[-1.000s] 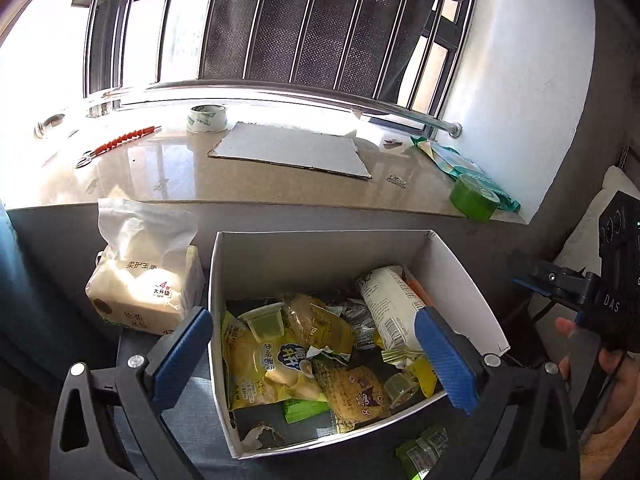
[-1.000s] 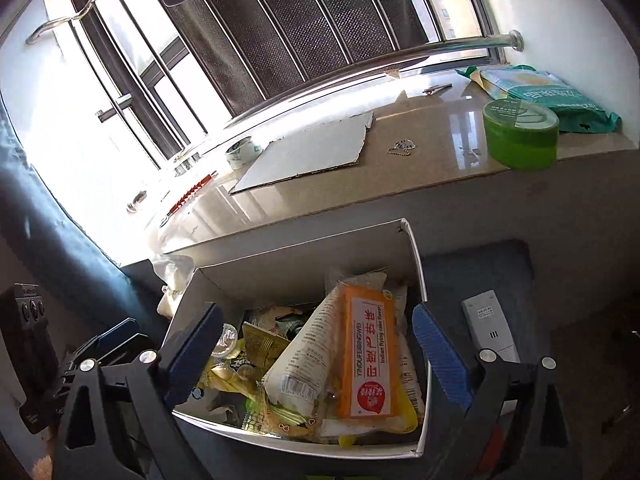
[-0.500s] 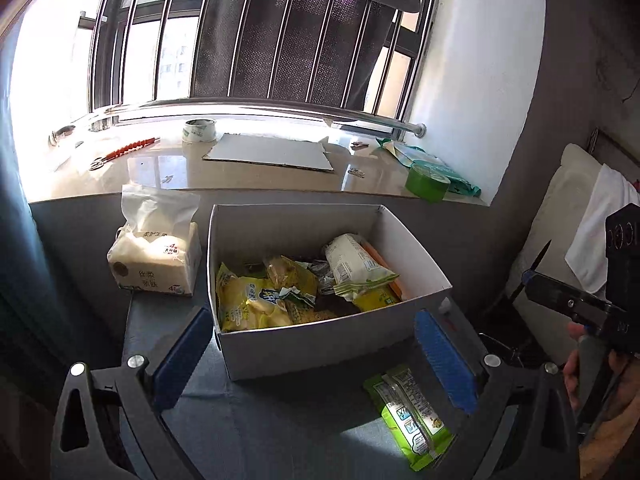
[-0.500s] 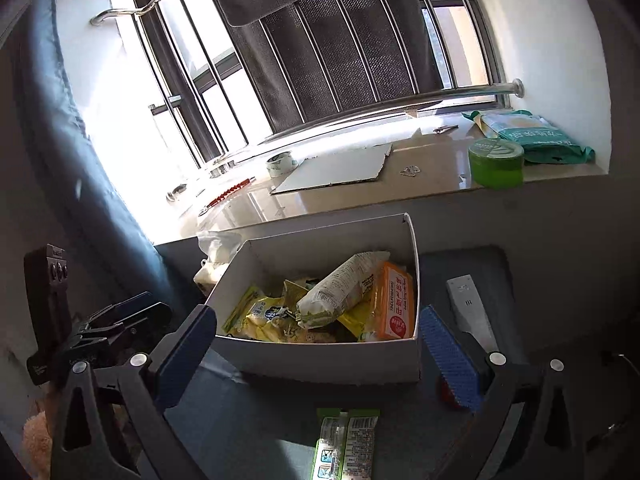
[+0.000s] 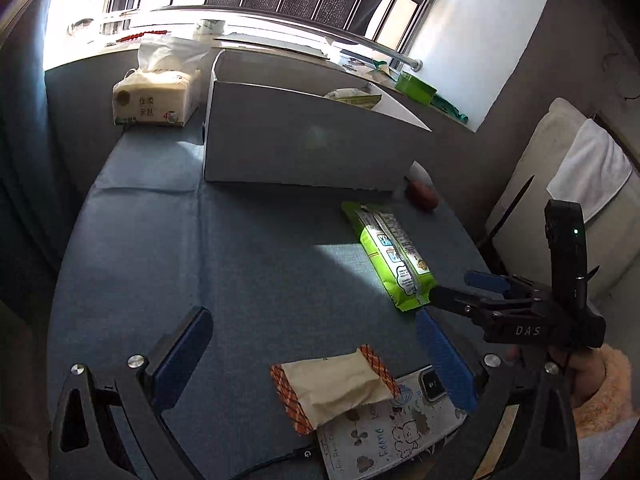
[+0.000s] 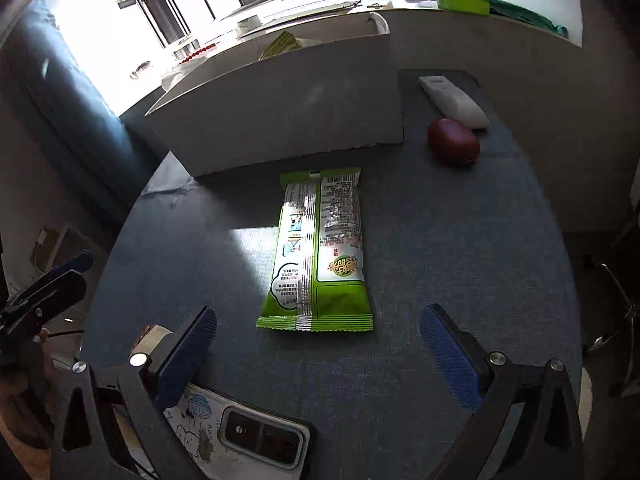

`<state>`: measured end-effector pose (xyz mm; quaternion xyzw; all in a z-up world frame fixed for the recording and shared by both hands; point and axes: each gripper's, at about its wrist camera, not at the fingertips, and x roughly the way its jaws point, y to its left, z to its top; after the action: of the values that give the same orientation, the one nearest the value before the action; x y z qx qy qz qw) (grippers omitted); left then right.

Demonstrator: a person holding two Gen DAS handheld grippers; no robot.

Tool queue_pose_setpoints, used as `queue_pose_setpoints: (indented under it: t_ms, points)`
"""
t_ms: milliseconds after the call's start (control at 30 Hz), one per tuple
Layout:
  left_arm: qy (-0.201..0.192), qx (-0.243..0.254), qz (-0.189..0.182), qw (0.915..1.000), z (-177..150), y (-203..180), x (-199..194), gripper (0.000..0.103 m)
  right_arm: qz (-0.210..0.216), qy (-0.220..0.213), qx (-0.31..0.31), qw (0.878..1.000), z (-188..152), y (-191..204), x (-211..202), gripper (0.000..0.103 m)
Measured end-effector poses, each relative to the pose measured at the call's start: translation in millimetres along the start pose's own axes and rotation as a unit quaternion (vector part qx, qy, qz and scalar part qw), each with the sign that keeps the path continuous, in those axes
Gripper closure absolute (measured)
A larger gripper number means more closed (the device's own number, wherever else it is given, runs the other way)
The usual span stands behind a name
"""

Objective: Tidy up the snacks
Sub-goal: 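Grasp the wrapped pastry with the left gripper while the right grasps the green seaweed pack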

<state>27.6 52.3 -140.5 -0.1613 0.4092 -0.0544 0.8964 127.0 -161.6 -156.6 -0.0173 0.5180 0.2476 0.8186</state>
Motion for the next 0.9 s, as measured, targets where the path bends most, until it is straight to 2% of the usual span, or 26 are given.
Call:
queue_pose_setpoints:
  t_ms: [167,300,433,500,533,567,667,767,900]
  points:
    - [0.008,-0.008,-0.004,0.9999,-11,0,-2,0.000,-0.032,0.014,-0.039,0.999,18,14,29,0.000]
    - [0.013,-0.011,-0.001,0.9998,-15,0,-2,0.000,-0.041,0.036,-0.067,0.996,32,23,51,0.000]
    - [0.020,-0.016,0.002,0.9997,-18,1,1,0.000,-0.051,0.053,-0.071,0.995,42,26,66,0.000]
    - [0.025,-0.014,0.001,0.9996,-19,0,3,0.000,-0.055,0.045,-0.076,0.995,43,25,67,0.009]
    - [0.027,-0.012,0.003,0.9996,-19,-1,4,0.000,-0.074,0.035,-0.086,0.993,41,26,65,0.025]
    - [0.028,-0.010,0.005,0.9996,-19,-2,5,0.000,-0.075,0.028,-0.095,0.992,40,27,63,0.035]
    - [0.040,-0.011,0.006,0.9991,-20,-4,12,0.000,-0.053,0.024,-0.086,0.995,37,20,57,0.042]
    - [0.048,-0.009,0.004,0.9988,-21,-7,16,0.000,-0.029,0.024,-0.064,0.997,37,11,48,0.043]
    - [0.073,-0.001,0.018,0.9972,-25,-15,26,0.000,-0.014,0.000,-0.053,0.998,35,2,26,0.043]
